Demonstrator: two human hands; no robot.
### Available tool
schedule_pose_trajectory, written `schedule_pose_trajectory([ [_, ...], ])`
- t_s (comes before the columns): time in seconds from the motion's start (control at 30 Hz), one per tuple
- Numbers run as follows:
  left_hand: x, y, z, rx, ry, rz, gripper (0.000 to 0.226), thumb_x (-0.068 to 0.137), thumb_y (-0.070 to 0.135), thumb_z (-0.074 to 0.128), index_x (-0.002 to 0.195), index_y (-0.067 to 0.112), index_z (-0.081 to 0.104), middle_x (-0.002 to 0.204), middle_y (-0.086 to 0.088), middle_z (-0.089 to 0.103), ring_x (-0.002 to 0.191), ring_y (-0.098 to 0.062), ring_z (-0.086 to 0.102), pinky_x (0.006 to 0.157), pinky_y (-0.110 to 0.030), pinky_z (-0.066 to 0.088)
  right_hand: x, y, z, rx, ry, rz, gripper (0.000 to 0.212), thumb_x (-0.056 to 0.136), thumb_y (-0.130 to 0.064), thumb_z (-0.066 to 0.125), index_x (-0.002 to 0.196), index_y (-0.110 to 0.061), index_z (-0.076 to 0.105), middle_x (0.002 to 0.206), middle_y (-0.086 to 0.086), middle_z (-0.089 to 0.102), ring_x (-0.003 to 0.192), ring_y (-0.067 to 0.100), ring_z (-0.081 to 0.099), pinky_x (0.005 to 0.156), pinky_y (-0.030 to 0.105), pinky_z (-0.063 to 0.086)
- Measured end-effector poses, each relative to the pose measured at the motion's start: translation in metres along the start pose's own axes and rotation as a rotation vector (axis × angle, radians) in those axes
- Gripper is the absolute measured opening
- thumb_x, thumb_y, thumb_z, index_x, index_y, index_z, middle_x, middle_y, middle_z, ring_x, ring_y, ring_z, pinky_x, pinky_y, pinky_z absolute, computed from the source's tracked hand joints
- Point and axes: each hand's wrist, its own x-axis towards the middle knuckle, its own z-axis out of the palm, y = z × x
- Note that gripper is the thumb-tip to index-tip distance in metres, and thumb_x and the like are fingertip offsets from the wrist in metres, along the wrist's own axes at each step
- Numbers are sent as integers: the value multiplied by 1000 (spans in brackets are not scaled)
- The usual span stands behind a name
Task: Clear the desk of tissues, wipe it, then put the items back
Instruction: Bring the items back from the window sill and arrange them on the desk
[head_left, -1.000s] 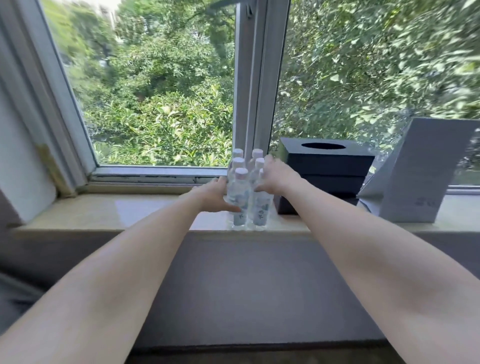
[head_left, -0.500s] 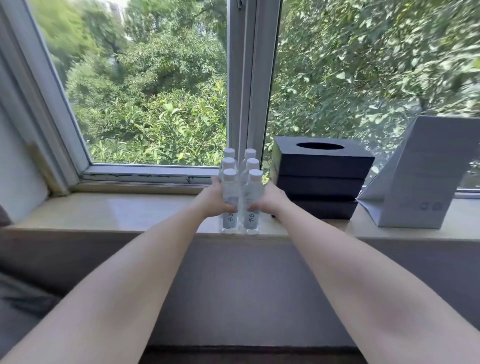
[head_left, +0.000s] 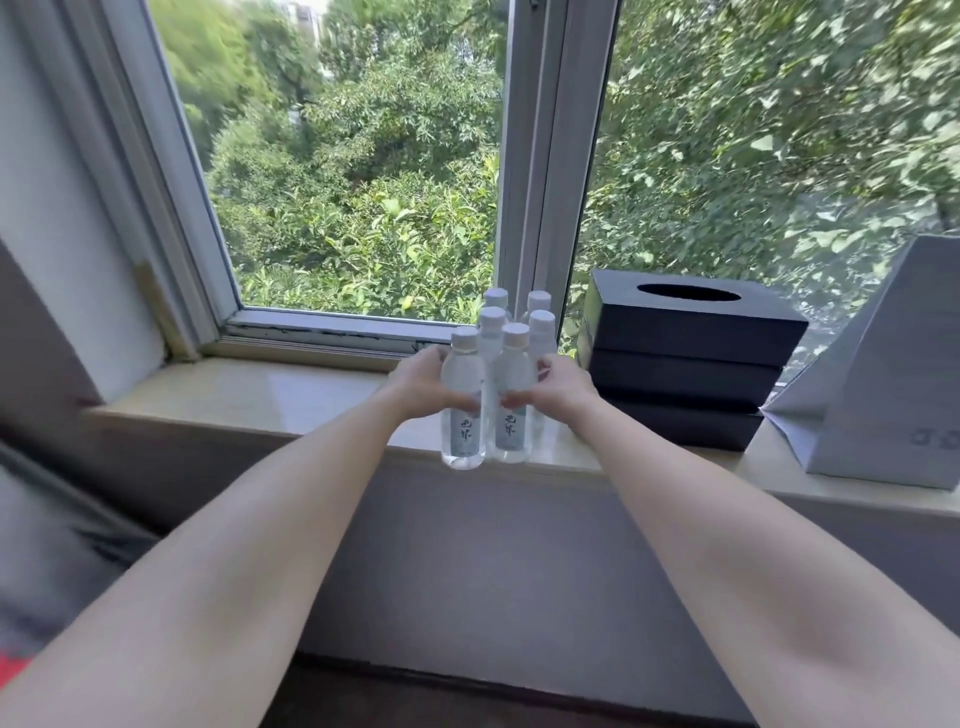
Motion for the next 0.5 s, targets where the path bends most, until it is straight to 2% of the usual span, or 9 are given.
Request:
schedule_pose_trajectory([
  [0.1, -9, -8, -18, -39, 34, -10, 75, 58, 43, 92, 120, 18, 58, 110, 6, 66, 102, -14, 62, 91, -36, 51, 0, -14, 8, 107, -24, -55, 52, 69, -23, 87, 113, -12, 62, 104, 1, 65, 92, 18, 60, 75, 31, 49],
  [0.17, -17, -15, -32, -90, 67, -23, 77, 57, 45, 91, 122, 18, 59, 111, 4, 67, 102, -15, 62, 92, -38, 51, -1, -26, 14, 188, -54, -87, 55, 69, -19, 87, 116, -8, 60, 102, 1, 62, 92, 18, 58, 78, 29, 45],
  [0.23, -26, -24, -46, -127, 102, -27, 72, 60, 44, 91, 120, 19, 60, 108, 6, 67, 100, -12, 62, 86, -34, 50, -3, -38, 22, 240, -87, -107, 59, 69, -18, 86, 119, -6, 58, 104, 3, 61, 93, 19, 57, 77, 28, 46],
  [0.33, -41, -38, -66, -195, 150, -32, 63, 65, 40, 90, 118, 19, 61, 108, 6, 67, 101, -12, 61, 80, -30, 47, -3, -54, 40, 279, -107, -155, 50, 71, -18, 85, 115, -7, 62, 99, 4, 64, 89, 18, 59, 67, 24, 44],
  [0.4, -53, -49, -82, -223, 180, -47, 64, 66, 39, 89, 121, 18, 62, 110, 3, 67, 102, -12, 61, 81, -31, 48, -4, -67, 55, 321, -120, -173, 45, 72, -20, 84, 111, -9, 64, 96, 3, 65, 89, 18, 59, 70, 27, 45],
  [0.5, -72, -66, -106, -243, 222, -80, 61, 68, 39, 88, 119, 17, 63, 108, 3, 67, 98, -9, 60, 76, -25, 47, -8, -87, 80, 387, -171, -187, 47, 71, -22, 85, 111, -9, 64, 106, 7, 66, 98, 22, 61, 73, 29, 45],
])
